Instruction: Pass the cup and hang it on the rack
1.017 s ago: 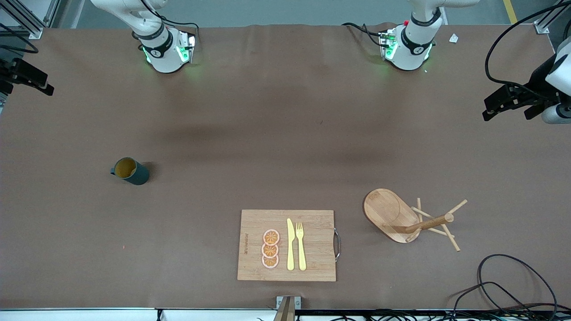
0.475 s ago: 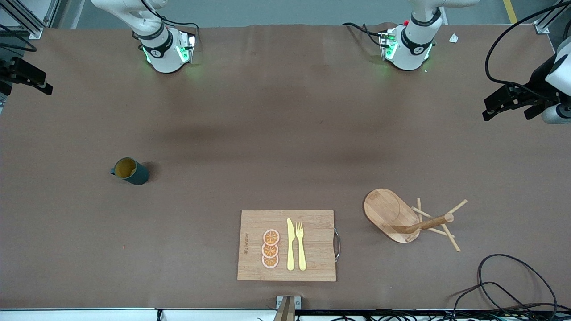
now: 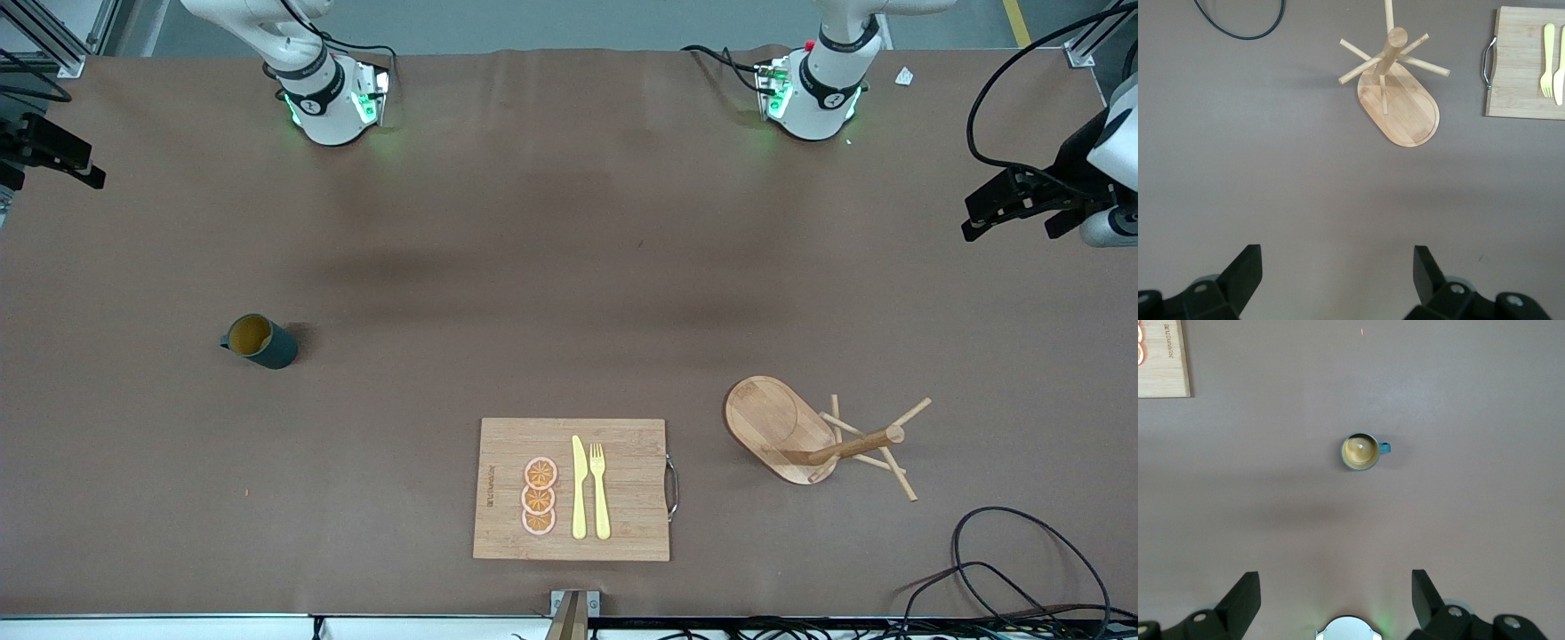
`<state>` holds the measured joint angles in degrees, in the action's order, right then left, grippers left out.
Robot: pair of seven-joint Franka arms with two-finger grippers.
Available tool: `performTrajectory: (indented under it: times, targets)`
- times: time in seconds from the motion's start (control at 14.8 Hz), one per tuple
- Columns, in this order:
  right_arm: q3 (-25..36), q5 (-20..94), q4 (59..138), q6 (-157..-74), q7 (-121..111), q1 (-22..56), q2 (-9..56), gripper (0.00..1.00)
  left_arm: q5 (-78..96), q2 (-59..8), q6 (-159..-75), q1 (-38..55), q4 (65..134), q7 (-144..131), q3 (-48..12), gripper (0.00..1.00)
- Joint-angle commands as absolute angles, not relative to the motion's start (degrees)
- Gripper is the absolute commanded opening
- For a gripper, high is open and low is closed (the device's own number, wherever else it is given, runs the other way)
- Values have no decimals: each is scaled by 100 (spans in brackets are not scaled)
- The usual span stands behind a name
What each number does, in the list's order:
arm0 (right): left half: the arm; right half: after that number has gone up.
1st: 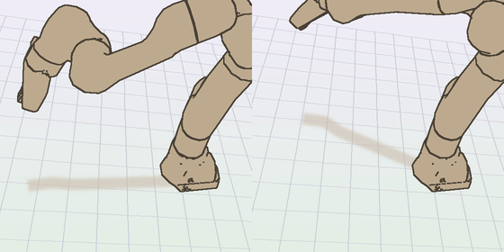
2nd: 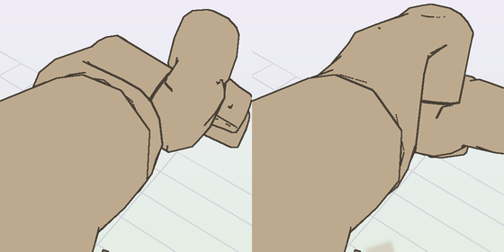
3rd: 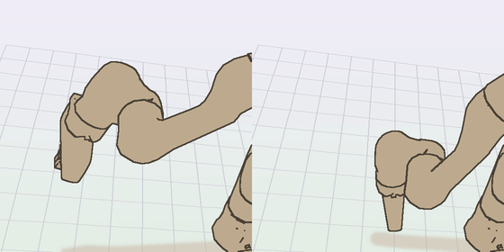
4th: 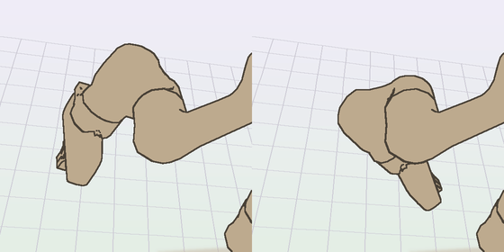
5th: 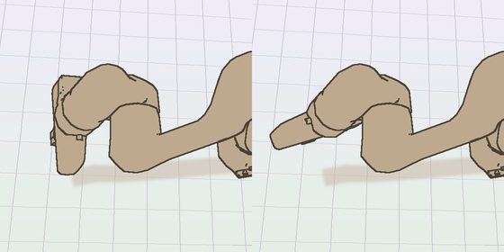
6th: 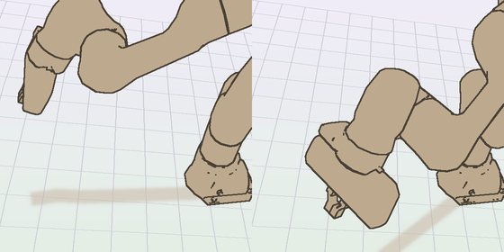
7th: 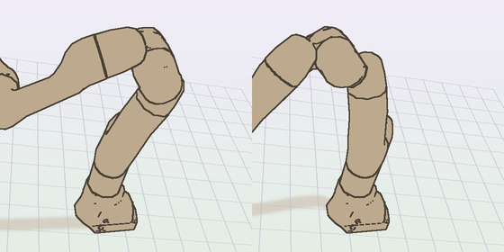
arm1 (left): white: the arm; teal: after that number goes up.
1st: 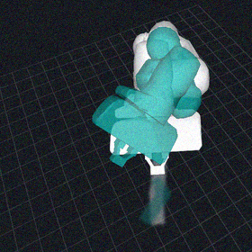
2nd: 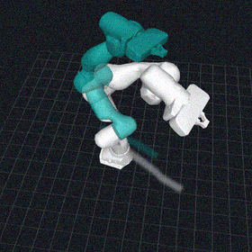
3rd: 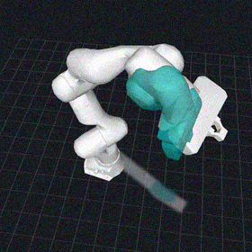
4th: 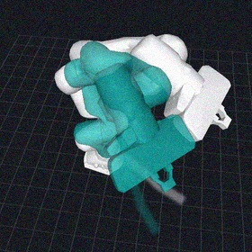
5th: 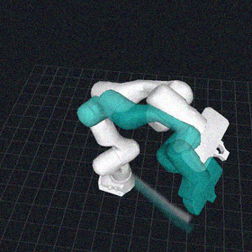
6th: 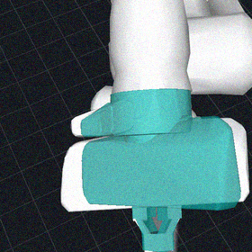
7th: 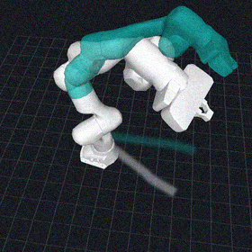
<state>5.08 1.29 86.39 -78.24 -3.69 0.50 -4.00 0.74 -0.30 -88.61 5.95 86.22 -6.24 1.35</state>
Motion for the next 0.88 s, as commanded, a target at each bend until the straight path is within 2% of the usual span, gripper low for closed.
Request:
performTrajectory:
  times: [0.0,0.41,0.68,0.81]
  targets:
    - [527,141,8666,-7822,-439,35,-484,100,114,-79,-8771,589,8508,-554,158,100]
    - [527,202,8622,-7919,-422,27,-45,100,114,-79,-8771,589,8508,-571,158,100]
    - [527,202,8631,-8367,-509,9,526,100,114,-79,-8771,589,8517,-562,158,100]
    - [527,202,8701,-8551,-1261,26,562,100,114,-79,-8771,589,8517,-554,167,100]
